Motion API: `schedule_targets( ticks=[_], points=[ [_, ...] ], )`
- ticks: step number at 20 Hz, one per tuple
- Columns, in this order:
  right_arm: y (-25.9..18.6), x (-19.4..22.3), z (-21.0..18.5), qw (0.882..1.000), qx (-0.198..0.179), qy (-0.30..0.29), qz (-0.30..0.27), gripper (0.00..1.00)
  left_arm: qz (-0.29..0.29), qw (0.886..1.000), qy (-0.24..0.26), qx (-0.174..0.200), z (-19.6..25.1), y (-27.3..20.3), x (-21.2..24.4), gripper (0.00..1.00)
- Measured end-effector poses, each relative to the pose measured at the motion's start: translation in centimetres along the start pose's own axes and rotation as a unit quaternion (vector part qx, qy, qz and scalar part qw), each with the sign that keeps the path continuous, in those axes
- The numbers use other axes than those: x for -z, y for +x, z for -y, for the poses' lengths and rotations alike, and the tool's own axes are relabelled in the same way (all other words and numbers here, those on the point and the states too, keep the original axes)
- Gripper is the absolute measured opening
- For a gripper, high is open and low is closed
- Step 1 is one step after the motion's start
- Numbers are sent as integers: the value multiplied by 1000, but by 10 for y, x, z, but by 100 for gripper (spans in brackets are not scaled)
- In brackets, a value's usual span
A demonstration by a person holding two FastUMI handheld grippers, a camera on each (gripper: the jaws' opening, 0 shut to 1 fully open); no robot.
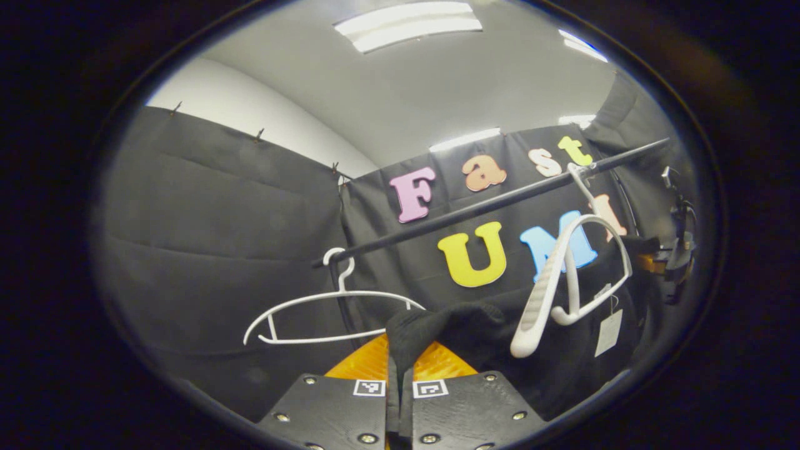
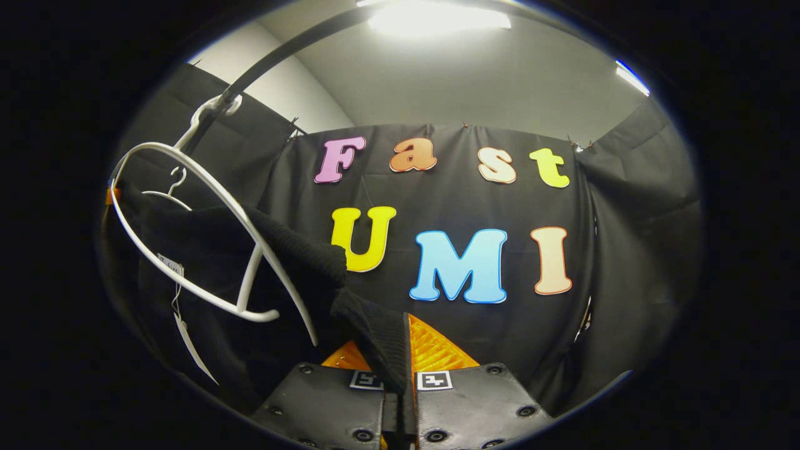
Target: Grasp the clothes on the hanger with both hands and then place them into the laundry hamper below.
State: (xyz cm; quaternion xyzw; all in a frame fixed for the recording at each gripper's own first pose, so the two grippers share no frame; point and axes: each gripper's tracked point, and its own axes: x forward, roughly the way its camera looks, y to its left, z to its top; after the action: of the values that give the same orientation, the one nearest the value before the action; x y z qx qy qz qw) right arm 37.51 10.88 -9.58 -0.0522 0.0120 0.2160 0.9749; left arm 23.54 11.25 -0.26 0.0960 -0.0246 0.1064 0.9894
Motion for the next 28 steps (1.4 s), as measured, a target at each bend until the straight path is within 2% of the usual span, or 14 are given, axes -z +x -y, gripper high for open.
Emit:
schedule_targets(
  ticks=[3,7,14,21,28],
  points=[
    [-1,33,3,999,3,10,-41,6,-19,1000,-5,8,14,-2,23,0],
    [-17,70,3,997,8,6,-79,6,-46,998,16,26,42,0,52,1],
    [-57,85,-16,996,-13,-15,-90,5,-63,997,12,48,69,-42,77,0],
    [-103,82,-73,993,-75,-14,-92,5,-75,994,-7,81,118,-61,83,0],
    [-140,96,-143,984,-141,-3,-113,5,-89,990,-26,111,151,-94,104,1]
  ],
)
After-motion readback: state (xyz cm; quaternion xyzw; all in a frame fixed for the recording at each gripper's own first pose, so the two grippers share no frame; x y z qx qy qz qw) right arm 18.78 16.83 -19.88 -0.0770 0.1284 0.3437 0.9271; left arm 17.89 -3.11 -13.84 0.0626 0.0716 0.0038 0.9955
